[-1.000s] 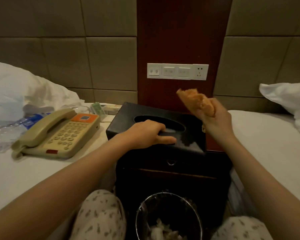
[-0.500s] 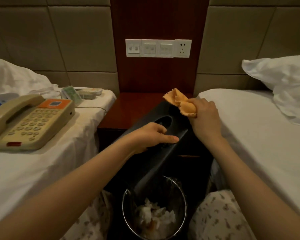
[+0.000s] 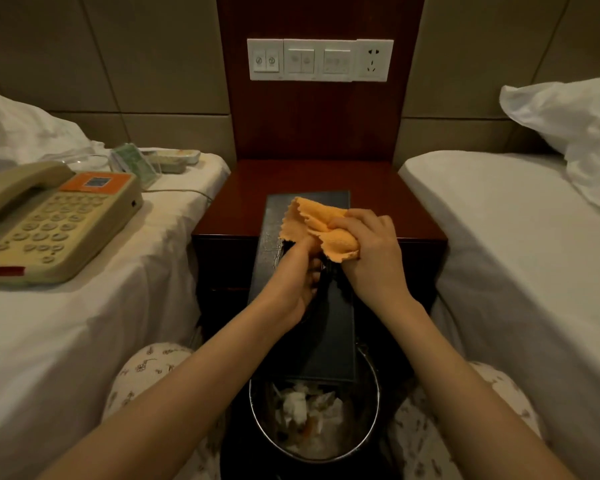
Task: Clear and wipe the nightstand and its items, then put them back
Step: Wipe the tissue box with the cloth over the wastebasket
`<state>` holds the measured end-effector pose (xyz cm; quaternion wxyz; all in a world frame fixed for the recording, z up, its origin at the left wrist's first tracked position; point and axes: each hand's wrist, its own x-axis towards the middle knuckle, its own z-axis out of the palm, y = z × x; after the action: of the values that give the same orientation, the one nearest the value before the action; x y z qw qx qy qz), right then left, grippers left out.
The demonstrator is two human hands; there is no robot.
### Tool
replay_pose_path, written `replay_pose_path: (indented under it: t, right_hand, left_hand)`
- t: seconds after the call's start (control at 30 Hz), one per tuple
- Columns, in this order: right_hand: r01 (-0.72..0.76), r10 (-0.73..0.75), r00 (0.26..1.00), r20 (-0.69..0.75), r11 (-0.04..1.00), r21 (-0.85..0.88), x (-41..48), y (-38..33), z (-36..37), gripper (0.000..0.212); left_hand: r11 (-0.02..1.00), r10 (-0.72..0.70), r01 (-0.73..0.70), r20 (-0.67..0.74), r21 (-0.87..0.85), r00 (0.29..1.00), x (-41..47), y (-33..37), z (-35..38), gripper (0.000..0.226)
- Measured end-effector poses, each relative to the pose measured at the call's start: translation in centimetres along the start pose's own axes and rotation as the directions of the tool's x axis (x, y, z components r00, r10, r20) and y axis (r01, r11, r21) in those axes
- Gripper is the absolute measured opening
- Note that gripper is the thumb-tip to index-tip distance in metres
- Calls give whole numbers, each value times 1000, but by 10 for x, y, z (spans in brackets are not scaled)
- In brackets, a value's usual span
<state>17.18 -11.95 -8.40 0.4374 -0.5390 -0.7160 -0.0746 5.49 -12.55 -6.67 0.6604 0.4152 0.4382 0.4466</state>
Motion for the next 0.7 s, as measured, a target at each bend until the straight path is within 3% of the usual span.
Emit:
replay_pose_path:
  t: [0.13, 0.3, 0.47, 0.6, 0.7]
  right_hand:
    - [86, -86, 996, -23, 996, -4, -3, -2, -3, 34]
    - [162, -161, 987, -9, 987, 22, -24, 1, -3, 25]
    - [263, -265, 964, 22, 963, 60, -45, 1, 1, 21]
    - [308, -309, 950, 42, 951, 14, -52, 6, 7, 23]
    - [358, -358, 934, 10, 934, 17, -54, 3, 10, 27]
  left_hand:
    - [979, 5, 6, 53, -205, 999, -1, 3, -7, 25]
    - [966, -20, 28, 34, -258, 999, 2, 7, -12, 30]
    - [982, -46, 47, 8, -183, 999, 2, 19, -15, 36]
    - [996, 0, -10, -103, -92, 995, 4, 29, -7, 22]
    - [999, 36, -36, -130, 2, 991, 8, 33, -7, 24]
